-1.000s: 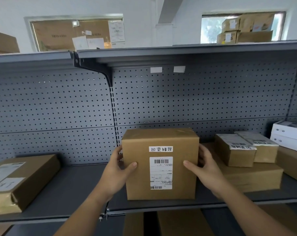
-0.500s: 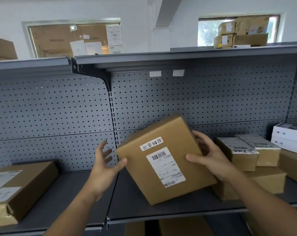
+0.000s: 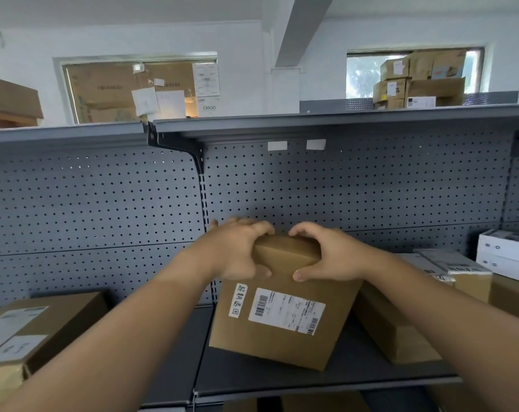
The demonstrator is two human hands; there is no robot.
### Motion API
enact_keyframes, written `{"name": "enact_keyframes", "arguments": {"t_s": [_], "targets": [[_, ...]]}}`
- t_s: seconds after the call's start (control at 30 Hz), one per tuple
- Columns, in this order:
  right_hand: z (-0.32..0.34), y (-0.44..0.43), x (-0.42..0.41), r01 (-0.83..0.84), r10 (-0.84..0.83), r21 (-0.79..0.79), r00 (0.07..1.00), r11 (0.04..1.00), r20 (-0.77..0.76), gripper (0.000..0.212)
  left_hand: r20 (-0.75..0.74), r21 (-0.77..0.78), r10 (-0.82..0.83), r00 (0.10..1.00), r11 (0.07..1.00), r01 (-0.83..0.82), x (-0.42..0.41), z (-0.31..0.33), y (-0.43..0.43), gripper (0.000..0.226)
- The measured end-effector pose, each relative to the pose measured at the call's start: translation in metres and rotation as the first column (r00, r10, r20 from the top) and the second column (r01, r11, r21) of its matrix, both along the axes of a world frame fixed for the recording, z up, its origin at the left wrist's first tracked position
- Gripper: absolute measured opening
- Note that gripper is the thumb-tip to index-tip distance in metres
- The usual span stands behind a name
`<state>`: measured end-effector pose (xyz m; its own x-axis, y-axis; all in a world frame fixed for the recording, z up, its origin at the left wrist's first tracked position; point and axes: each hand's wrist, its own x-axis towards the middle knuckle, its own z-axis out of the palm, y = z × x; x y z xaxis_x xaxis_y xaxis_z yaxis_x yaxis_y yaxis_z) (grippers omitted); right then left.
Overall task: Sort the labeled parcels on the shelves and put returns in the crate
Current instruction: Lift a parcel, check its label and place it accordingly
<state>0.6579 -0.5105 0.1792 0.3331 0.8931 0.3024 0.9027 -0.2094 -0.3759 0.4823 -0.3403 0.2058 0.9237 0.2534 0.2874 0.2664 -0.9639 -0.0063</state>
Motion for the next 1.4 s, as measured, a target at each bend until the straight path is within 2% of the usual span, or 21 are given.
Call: {"name": "enact_keyframes", "arguments": {"t_s": [0.1, 0.23, 0.3, 0.37, 0.43, 0.5, 0.6, 0.7, 0.77, 0.87, 1.0, 1.1, 1.23, 1.3, 1.4], "targets": [[-0.004, 0.004, -0.004, -0.017, 0.017, -0.008, 1.0, 1.0, 0.004, 0.076, -0.105, 0.047, 0.023, 0.994, 0.999, -0.018, 0.001, 0.007, 0.004, 0.073], [-0.005, 0.012, -0.01, -0.009, 0.01, -0.023, 0.999, 1.0, 0.036, 0.079, -0.184, 0.025, -0.004, 0.983, 1.0, 0.009, 0.008, 0.004, 0.003, 0.086], [-0.008, 0.008, -0.011, 0.056, -0.056, 0.007, 0.997, 0.998, 0.048, 0.082, -0.147, -0.115, -0.014, 0.989, 0.993, -0.003, 0.008, -0.004, 0.011, 0.09], [-0.014, -0.006, -0.008, 0.126, -0.128, 0.119, 0.992, 0.985, 0.013, 0.083, -0.08, -0.286, -0.031, 0.996, 0.958, 0.007, 0.003, -0.018, 0.028, 0.087], [-0.029, -0.024, 0.002, 0.159, -0.147, 0.265, 0.987, 0.951, -0.064, 0.083, 0.007, -0.423, -0.043, 0.999, 0.905, 0.042, -0.008, -0.034, 0.047, 0.082], [-0.05, -0.039, 0.013, 0.145, -0.068, 0.351, 0.973, 0.925, -0.222, 0.085, 0.139, -0.564, -0.055, 0.989, 0.816, 0.125, -0.023, -0.043, 0.062, 0.077], [-0.087, -0.049, 0.024, 0.104, 0.017, 0.294, 0.924, 0.95, -0.381, 0.094, 0.32, -0.703, -0.057, 0.946, 0.654, 0.277, -0.041, -0.054, 0.072, 0.069], [-0.104, -0.049, 0.028, 0.076, 0.055, 0.236, 0.863, 0.969, -0.502, 0.107, 0.428, -0.776, 0.02, 0.903, 0.52, 0.356, -0.051, -0.073, 0.073, 0.066], [-0.105, -0.048, 0.029, 0.071, 0.072, 0.233, 0.832, 0.97, -0.551, 0.104, 0.447, -0.813, 0.079, 0.891, 0.452, 0.368, -0.054, -0.092, 0.07, 0.068], [-0.095, -0.045, 0.027, 0.114, 0.064, 0.272, 0.82, 0.956, -0.569, 0.081, 0.449, -0.835, 0.124, 0.885, 0.41, 0.366, -0.057, -0.116, 0.067, 0.08], [-0.077, -0.041, 0.029, 0.149, 0.075, 0.325, 0.807, 0.934, -0.586, 0.07, 0.403, -0.862, 0.073, 0.912, 0.365, 0.351, -0.059, -0.125, 0.066, 0.088], [-0.067, -0.033, 0.025, 0.11, 0.106, 0.34, 0.823, 0.934, -0.558, 0.074, 0.411, -0.863, 0.073, 0.909, 0.353, 0.362, -0.057, -0.129, 0.068, 0.081], [-0.082, -0.026, 0.014, 0.139, 0.101, 0.366, 0.819, 0.92, -0.565, 0.096, 0.382, -0.898, 0.139, 0.914, 0.289, 0.331, -0.059, -0.164, 0.067, 0.079], [-0.105, -0.026, 0.006, 0.191, 0.114, 0.375, 0.746, 0.907, -0.656, 0.099, 0.386, -0.91, 0.183, 0.904, 0.239, 0.34, -0.062, -0.182, 0.066, 0.078], [-0.143, -0.025, -0.004, 0.245, 0.101, 0.32, 0.629, 0.915, -0.771, 0.094, 0.409, -0.909, 0.228, 0.884, 0.186, 0.372, -0.061, -0.197, 0.066, 0.068]]}}
